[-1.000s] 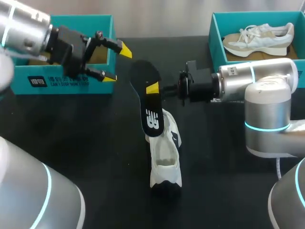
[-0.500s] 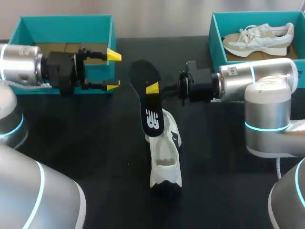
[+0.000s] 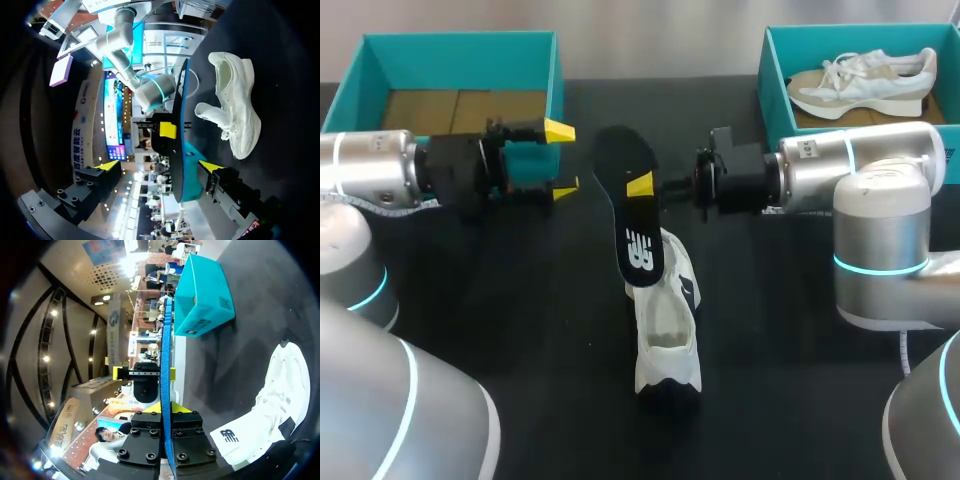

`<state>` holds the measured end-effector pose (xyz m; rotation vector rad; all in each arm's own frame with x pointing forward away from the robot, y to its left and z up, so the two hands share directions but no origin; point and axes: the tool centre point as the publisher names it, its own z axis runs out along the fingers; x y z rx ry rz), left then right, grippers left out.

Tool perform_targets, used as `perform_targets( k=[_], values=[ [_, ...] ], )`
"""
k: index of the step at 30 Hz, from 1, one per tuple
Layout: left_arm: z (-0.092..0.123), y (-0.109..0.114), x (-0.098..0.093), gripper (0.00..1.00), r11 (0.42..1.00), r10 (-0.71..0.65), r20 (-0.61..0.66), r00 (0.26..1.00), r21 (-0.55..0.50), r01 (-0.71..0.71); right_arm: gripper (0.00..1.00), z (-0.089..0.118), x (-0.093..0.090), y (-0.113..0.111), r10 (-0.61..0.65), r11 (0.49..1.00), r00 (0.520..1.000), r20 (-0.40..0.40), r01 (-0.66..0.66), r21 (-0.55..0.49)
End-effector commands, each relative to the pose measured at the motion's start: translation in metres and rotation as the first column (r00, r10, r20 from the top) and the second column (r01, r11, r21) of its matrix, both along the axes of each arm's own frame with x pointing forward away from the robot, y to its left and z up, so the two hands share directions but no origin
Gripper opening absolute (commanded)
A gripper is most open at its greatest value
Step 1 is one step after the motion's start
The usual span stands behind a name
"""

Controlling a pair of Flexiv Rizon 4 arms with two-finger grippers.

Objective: Take the shoe out of the shoebox, open the shoe tongue, remove and reinsert the insole, then place the shoe into the shoebox

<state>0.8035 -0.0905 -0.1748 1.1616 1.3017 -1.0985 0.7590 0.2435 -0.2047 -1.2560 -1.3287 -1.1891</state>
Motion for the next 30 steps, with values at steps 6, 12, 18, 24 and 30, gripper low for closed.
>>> perform_targets(
  k=[6, 12, 18, 24, 30],
  values=[
    [-0.021, -0.019, -0.009, 1.00, 1.000, 0.022, -0.040, 0.999, 0.001, -0.022, 0.00, 0.000, -0.001, 0.002, -0.002, 1.000, 1.000, -0.001, 0.002, -0.003],
    [-0.025, -0.040, -0.013, 1.00, 0.999, 0.039, -0.020, 0.999, -0.031, -0.040, 0.00, 0.000, -0.001, 0.002, -0.002, 1.000, 1.000, -0.001, 0.002, -0.003],
    [-0.023, -0.053, -0.010, 0.79, 0.997, 0.068, 0.016, 0.998, -0.035, -0.068, 0.00, 0.000, -0.001, 0.002, -0.002, 1.000, 1.000, -0.001, 0.002, -0.003],
    [-0.025, -0.058, -0.006, 0.49, 0.995, 0.093, 0.024, 0.995, -0.036, -0.092, 0.00, 0.000, -0.001, 0.002, -0.002, 1.000, 1.000, -0.001, 0.002, -0.003],
    [-0.027, -0.063, -0.004, 0.48, 0.993, 0.109, 0.033, 0.993, -0.038, -0.108, 0.00, 0.000, -0.001, 0.002, -0.002, 1.000, 1.000, -0.001, 0.002, -0.003]
  ],
)
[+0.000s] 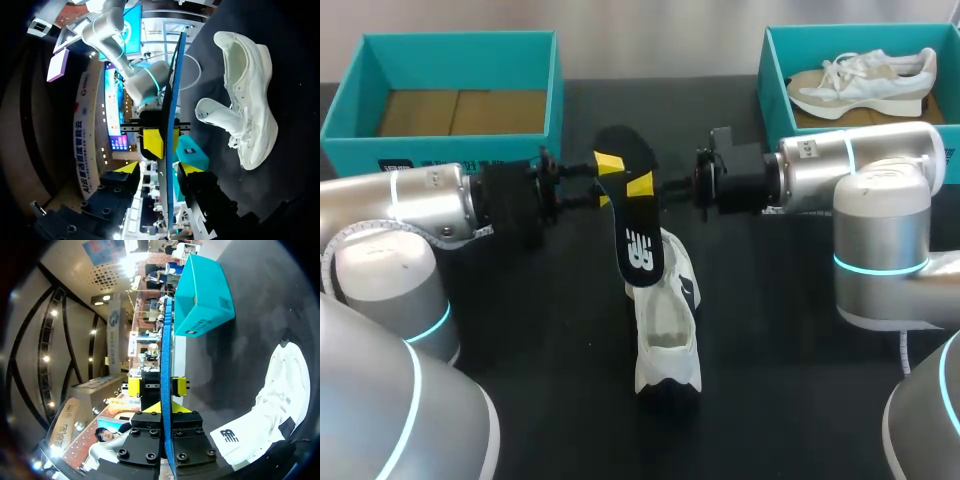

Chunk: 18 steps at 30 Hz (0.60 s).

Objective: Take the shoe out of the shoebox, open the shoe tongue, remove and reinsert the insole, then place the shoe into the shoebox

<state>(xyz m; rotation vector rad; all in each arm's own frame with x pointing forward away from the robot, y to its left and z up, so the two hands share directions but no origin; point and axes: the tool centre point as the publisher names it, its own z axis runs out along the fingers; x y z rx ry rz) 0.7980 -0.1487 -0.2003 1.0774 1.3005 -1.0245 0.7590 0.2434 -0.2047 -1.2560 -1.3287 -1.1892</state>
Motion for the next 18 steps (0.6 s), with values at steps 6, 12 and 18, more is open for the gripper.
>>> perform_targets(
  k=[6, 12, 18],
  values=[
    [-0.0028, -0.0088, 0.0035, 0.46, 1.000, 0.023, 0.021, 1.000, -0.017, -0.023, 0.00, -0.0001, -0.0005, 0.0019, -0.002, 1.000, 1.000, -0.001, 0.002, -0.003],
    [-0.0033, -0.0124, 0.0062, 0.39, 0.999, 0.037, 0.063, 0.997, -0.013, -0.036, 0.00, -0.0001, -0.0005, 0.0019, -0.002, 1.000, 1.000, -0.001, 0.002, -0.003],
    [-0.0027, -0.0140, 0.0098, 0.32, 0.999, 0.049, 0.091, 0.995, -0.009, -0.048, 0.00, -0.0001, -0.0005, 0.0019, -0.002, 1.000, 1.000, -0.001, 0.002, -0.003]
  ],
)
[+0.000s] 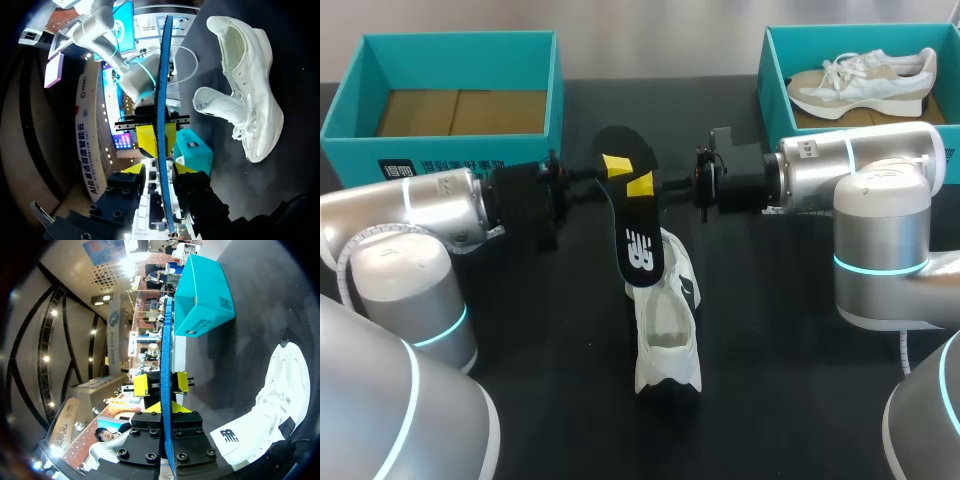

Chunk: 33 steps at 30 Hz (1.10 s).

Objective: Take the shoe out of the shoebox, open the shoe tongue, remove and reinsert the insole, then place the shoe into the shoebox

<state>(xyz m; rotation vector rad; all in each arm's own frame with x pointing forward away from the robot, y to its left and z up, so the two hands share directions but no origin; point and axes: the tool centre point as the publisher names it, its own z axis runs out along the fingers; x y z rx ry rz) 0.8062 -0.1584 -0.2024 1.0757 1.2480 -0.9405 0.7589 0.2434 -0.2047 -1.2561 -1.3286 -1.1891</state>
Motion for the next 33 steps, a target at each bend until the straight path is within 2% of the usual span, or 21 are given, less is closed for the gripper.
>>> perform_targets(
  k=[1, 5, 8, 15, 23, 26, 33],
  values=[
    [-0.0006, -0.0044, 0.0020, 0.31, 1.000, 0.007, 0.007, 1.000, -0.005, -0.007, 0.00, -0.0001, -0.0005, 0.0019, -0.002, 1.000, 1.000, -0.001, 0.002, -0.003],
    [-0.0014, -0.0048, 0.0032, 0.32, 1.000, 0.013, 0.027, 1.000, -0.005, -0.012, 0.00, -0.0001, -0.0005, 0.0019, -0.002, 1.000, 1.000, -0.001, 0.002, -0.003],
    [-0.0028, -0.0053, 0.0043, 0.22, 1.000, 0.014, 0.029, 0.999, -0.003, -0.014, 0.00, -0.0001, -0.0005, 0.0019, -0.002, 1.000, 1.000, -0.001, 0.002, -0.003],
    [-0.0061, -0.0055, 0.0057, 0.15, 1.000, 0.026, 0.039, 0.999, -0.005, -0.026, 0.00, -0.0001, -0.0005, 0.0019, -0.002, 1.000, 1.000, -0.001, 0.002, -0.003],
    [-0.0067, -0.0067, 0.0069, 0.14, 1.000, 0.023, 0.036, 0.999, -0.012, -0.022, 0.00, -0.0001, -0.0005, 0.0019, -0.002, 1.000, 1.000, -0.001, 0.002, -0.003],
    [-0.0060, -0.0075, 0.0074, 0.00, 1.000, 0.024, 0.038, 0.999, -0.017, -0.023, 0.00, -0.0001, -0.0005, 0.0019, -0.002, 1.000, 1.000, -0.001, 0.002, -0.003],
    [-0.0045, -0.0079, 0.0068, 0.00, 1.000, 0.018, 0.046, 0.999, -0.021, -0.017, 0.00, -0.0001, -0.0005, 0.0019, -0.002, 1.000, 1.000, -0.001, 0.002, -0.003]
  ],
)
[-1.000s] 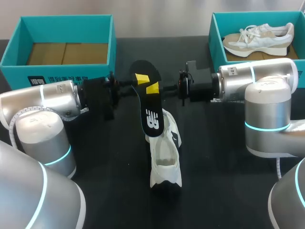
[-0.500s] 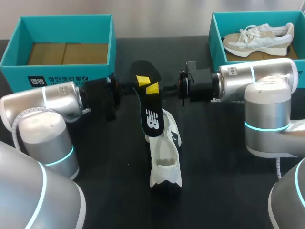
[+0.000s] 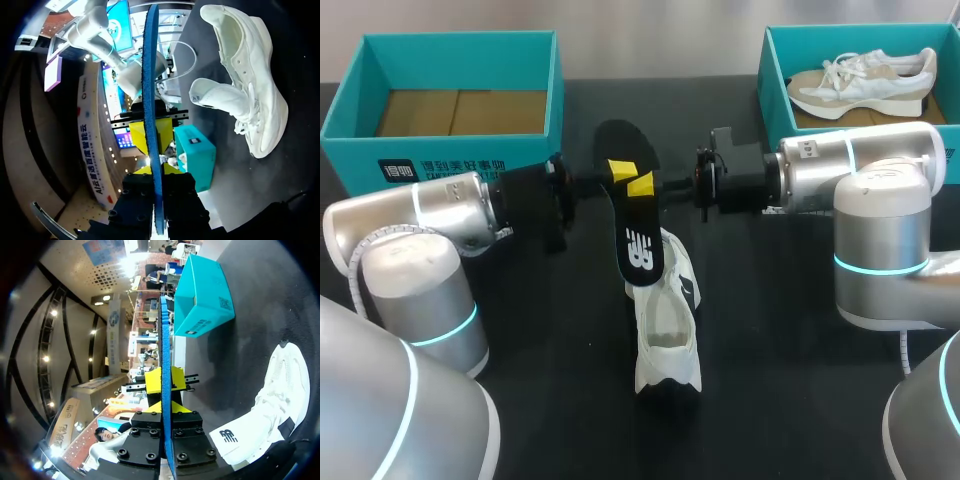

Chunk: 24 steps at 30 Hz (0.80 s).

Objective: Take the shoe out of the shoebox, open the shoe tongue, remove and reinsert the insole, then place the shoe into the shoebox

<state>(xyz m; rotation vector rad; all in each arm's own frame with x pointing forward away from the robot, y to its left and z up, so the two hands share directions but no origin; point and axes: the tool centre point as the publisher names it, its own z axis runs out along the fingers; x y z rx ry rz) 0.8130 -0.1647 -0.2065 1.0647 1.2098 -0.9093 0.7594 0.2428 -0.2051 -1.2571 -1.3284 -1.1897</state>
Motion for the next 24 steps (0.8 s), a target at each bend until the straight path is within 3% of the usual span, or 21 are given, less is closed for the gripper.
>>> perform_targets(
  k=[1, 3, 4, 6, 7, 19, 24],
  values=[
    [0.000, -0.001, 0.000, 0.00, 1.000, -0.001, 0.004, 1.000, -0.003, 0.001, 0.00, 0.000, -0.001, 0.002, -0.001, 1.000, 1.000, -0.001, 0.001, -0.003],
    [0.001, 0.000, -0.001, 0.00, 1.000, -0.004, 0.005, 1.000, -0.003, 0.004, 0.00, 0.001, -0.002, 0.001, -0.010, 1.000, 1.000, 0.000, 0.010, -0.004],
    [0.001, 0.001, -0.001, 0.00, 1.000, -0.006, 0.005, 1.000, -0.003, 0.006, 0.07, 0.001, -0.002, 0.000, -0.014, 1.000, 1.000, 0.005, 0.014, -0.005],
    [0.001, 0.002, -0.001, 0.00, 1.000, -0.012, 0.000, 1.000, -0.003, 0.012, 0.76, 0.002, -0.003, -0.002, -0.020, 1.000, 1.000, 0.016, 0.020, -0.009],
    [0.001, 0.004, -0.002, 0.00, 1.000, -0.016, -0.005, 1.000, 0.000, 0.016, 1.00, 0.004, -0.004, -0.004, -0.023, 1.000, 0.999, 0.026, 0.023, -0.015],
    [0.011, 0.025, -0.026, 0.00, 0.996, -0.070, -0.032, 0.997, 0.061, 0.072, 1.00, 0.016, -0.019, -0.041, 0.072, 0.991, 0.982, 0.173, -0.050, -0.125],
    [0.015, 0.034, -0.038, 0.00, 0.994, -0.082, -0.040, 0.996, 0.075, 0.085, 1.00, 0.017, -0.021, -0.047, 0.098, 0.989, 0.979, 0.180, -0.076, -0.125]
  ],
)
